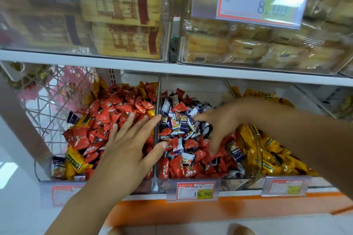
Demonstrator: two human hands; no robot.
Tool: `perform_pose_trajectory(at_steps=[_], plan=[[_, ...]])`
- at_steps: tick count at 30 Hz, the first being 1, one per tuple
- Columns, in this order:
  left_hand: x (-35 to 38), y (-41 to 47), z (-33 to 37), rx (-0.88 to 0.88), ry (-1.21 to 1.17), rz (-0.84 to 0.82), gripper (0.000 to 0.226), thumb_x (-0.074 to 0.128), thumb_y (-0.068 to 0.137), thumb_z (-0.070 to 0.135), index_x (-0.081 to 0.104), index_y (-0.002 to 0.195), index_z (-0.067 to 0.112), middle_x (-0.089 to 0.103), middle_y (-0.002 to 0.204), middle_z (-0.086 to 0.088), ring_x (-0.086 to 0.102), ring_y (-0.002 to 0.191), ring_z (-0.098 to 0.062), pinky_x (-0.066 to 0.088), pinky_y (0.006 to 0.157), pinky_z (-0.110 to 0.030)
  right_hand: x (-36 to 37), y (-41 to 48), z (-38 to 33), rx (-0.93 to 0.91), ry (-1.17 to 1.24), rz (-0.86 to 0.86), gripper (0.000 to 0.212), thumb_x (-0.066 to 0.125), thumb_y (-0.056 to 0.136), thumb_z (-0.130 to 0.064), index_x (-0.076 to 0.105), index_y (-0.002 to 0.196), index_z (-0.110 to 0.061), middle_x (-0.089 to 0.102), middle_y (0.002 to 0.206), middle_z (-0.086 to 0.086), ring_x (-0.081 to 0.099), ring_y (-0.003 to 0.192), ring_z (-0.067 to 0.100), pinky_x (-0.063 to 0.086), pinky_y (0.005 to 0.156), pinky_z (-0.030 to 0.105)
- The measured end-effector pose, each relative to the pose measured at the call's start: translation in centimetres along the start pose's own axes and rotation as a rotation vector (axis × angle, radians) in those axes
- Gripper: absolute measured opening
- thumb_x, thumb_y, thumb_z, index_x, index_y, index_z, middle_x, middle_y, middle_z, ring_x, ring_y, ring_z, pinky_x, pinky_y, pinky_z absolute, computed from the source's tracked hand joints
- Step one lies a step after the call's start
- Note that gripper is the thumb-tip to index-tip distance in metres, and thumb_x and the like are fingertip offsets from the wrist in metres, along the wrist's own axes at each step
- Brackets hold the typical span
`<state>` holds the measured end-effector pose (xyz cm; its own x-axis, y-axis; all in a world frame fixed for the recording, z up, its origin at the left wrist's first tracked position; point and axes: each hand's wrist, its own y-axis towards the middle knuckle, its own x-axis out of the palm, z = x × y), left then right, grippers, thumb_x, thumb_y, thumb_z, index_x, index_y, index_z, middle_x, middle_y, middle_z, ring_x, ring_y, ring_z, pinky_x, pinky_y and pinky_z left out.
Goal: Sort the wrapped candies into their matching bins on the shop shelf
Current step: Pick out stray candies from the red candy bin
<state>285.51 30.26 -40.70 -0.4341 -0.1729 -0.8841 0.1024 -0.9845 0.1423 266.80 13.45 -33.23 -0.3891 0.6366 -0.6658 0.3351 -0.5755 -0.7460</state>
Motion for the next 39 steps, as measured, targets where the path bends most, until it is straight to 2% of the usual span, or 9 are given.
perform_pose_trajectory(at_steps=[3,6,12,19,23,29,31,34,39], plan=[[0.1,0.0,0.2,-0.005,-0.005,-0.001,0.060,0.000,0.073,0.083,-0.011,0.131,0.071,0.001,0.155,0.029,-0.027,0.138,0.006,-0.018,0.115,-0.031,2.4,2.0,-1.1,0.032,-0.140,0.088,0.122,0.077,0.074,-0.045,-0.016,0.150,-0.023,-0.009,0.160,0.008,0.025,0.142,0.029,0.037,0.107,0.035],[0.1,-0.1,0.3,-0.013,-0.008,-0.011,0.059,-0.001,0.072,0.083,-0.012,0.130,0.071,0.001,0.155,0.028,-0.026,0.138,0.006,-0.018,0.115,-0.032,2.7,3.1,-1.4,-0.018,-0.182,0.260,0.104,0.076,0.077,-0.035,0.007,0.152,-0.014,0.012,0.154,0.014,0.051,0.108,0.025,0.049,0.082,0.029],[0.1,0.0,0.2,-0.011,-0.020,-0.010,0.059,0.001,0.072,0.083,-0.011,0.128,0.073,0.003,0.155,0.028,-0.023,0.139,0.005,-0.017,0.115,-0.031,1.0,2.5,0.3,-0.079,0.100,0.396,0.074,0.070,0.082,-0.011,0.033,0.145,-0.020,0.050,0.102,0.004,0.051,0.068,0.012,0.043,0.050,0.023],[0.2,0.1,-0.2,0.003,-0.047,-0.006,0.058,0.006,0.073,0.084,-0.005,0.129,0.074,0.006,0.154,0.028,-0.021,0.140,0.006,-0.014,0.116,-0.033,-2.6,1.1,2.1,-0.193,0.514,0.580,0.082,0.078,0.077,-0.027,0.033,0.146,-0.025,0.039,0.148,0.006,0.042,0.131,0.027,0.037,0.099,0.033],[0.2,0.1,-0.3,0.006,-0.046,-0.003,0.059,0.006,0.074,0.084,-0.005,0.131,0.072,0.005,0.152,0.030,-0.022,0.139,0.007,-0.013,0.117,-0.035,-2.8,0.1,2.5,-0.288,0.607,0.388,0.066,0.071,0.078,-0.047,0.042,0.137,-0.047,0.031,0.152,-0.004,0.039,0.131,0.024,0.047,0.095,0.041],[0.1,0.0,0.0,0.008,-0.043,0.006,0.060,0.005,0.074,0.084,-0.001,0.132,0.071,0.007,0.154,0.027,-0.020,0.141,0.004,-0.014,0.117,-0.035,0.2,-3.1,0.3,-0.289,0.081,0.307,0.057,0.068,0.082,-0.049,0.048,0.133,-0.037,0.046,0.135,-0.011,0.049,0.102,-0.005,0.038,0.080,0.009],[-0.1,0.0,0.2,0.002,-0.028,0.003,0.058,0.004,0.072,0.084,-0.002,0.128,0.073,0.007,0.154,0.027,-0.020,0.141,0.004,-0.016,0.116,-0.033,2.7,-2.4,-1.4,-0.257,0.059,0.215,0.089,0.072,0.071,-0.062,0.020,0.143,-0.054,0.009,0.158,-0.010,0.023,0.141,0.016,0.029,0.109,0.032],[-0.4,0.1,0.4,-0.004,-0.008,0.007,0.056,0.005,0.072,0.083,-0.001,0.127,0.074,0.007,0.155,0.027,-0.021,0.141,0.003,-0.017,0.116,-0.035,5.7,0.9,-3.4,-0.205,-0.091,0.283,0.109,0.075,0.069,-0.057,-0.006,0.141,-0.057,-0.025,0.156,-0.007,-0.008,0.145,0.037,0.019,0.111,0.062],[-0.5,-0.1,0.4,-0.013,-0.022,-0.001,0.063,0.008,0.072,0.082,0.004,0.133,0.069,0.009,0.156,0.025,-0.020,0.141,0.004,-0.017,0.116,-0.034,3.9,3.8,-1.7,-0.273,-0.105,0.648,0.083,0.078,0.069,-0.047,0.031,0.137,-0.046,0.031,0.139,0.007,0.043,0.122,0.032,0.047,0.089,0.039]])
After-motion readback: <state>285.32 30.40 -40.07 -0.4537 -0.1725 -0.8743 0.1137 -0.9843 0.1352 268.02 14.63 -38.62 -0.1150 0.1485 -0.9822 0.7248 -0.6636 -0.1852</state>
